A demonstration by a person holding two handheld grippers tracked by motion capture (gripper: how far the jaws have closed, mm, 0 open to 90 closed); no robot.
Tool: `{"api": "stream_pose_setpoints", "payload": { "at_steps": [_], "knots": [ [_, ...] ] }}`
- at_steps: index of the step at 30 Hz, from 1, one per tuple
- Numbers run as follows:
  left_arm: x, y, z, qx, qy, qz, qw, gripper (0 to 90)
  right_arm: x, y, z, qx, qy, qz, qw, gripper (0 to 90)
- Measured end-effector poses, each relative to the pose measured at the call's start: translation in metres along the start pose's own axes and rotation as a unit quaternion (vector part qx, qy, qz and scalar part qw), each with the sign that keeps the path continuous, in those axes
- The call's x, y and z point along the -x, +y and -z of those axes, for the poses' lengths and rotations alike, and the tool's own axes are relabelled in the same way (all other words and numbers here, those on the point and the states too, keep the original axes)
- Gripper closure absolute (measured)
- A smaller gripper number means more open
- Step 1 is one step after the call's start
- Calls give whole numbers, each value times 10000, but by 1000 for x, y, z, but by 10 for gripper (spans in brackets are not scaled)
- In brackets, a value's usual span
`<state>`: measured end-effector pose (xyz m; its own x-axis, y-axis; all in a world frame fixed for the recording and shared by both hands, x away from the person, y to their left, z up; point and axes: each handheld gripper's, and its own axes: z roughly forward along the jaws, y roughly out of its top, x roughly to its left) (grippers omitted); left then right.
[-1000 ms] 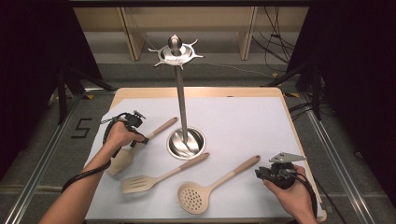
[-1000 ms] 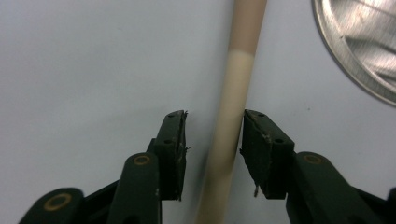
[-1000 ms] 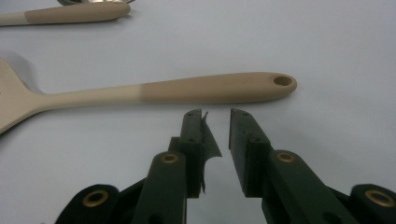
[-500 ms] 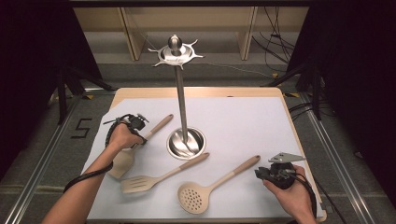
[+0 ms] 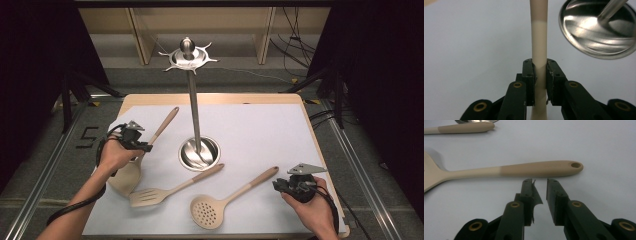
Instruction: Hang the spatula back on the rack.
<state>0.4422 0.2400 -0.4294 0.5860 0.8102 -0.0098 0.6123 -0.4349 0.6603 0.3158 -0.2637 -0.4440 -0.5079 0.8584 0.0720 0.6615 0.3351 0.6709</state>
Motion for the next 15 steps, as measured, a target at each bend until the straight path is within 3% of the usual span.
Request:
{"api": "stream_pose_setpoints", "payload": {
  "at_steps": [2, 3, 5, 6, 7, 8, 9, 10, 11, 12, 13, 14, 15],
  "knots": [
    [1, -2, 6, 85, -23, -49, 9999, 782, -1, 1, 1, -35, 25, -109, 9999, 760],
    [4, -5, 14, 242, 54, -93, 9996, 782, -1, 1, 1, 3, -8, 34, 10000, 760],
    [7, -8, 23, 481, 78, -56, 9988, 782, -3, 1, 2, -34, -4, -80, 10000, 761],
    [6, -10, 29, 418, 87, -202, 9989, 782, -2, 1, 1, -50, 13, -73, 10000, 761],
    [6, -10, 29, 418, 87, -202, 9989, 783, -2, 1, 1, -50, 13, -73, 10000, 761],
    [10, -13, 34, 729, 183, -103, 9971, 783, -3, 1, 1, -49, 11, -72, 10000, 761],
    [10, -13, 34, 729, 183, -103, 9971, 783, -4, 2, 1, -75, 68, -124, 9999, 761],
    [11, -15, 40, 877, 224, -144, 9958, 783, -4, 2, 1, -45, 25, -73, 10000, 761],
    [11, -15, 40, 877, 224, -144, 9958, 783, -3, 1, 1, -35, 13, 0, 10000, 761],
    [10, -16, 47, 808, 263, -330, 9958, 783, -3, 1, 1, -35, 13, 0, 10000, 761],
    [12, -16, 53, 957, 305, -356, 9943, 783, -4, 2, 1, -35, 17, -48, 10000, 761],
    [12, -16, 53, 957, 305, -356, 9943, 783, -4, 2, 0, -28, 17, -40, 10000, 761],
    [16, -17, 55, 1290, 292, -151, 9911, 783, -4, 2, 0, -61, 14, -37, 10000, 761]
  ]
}}
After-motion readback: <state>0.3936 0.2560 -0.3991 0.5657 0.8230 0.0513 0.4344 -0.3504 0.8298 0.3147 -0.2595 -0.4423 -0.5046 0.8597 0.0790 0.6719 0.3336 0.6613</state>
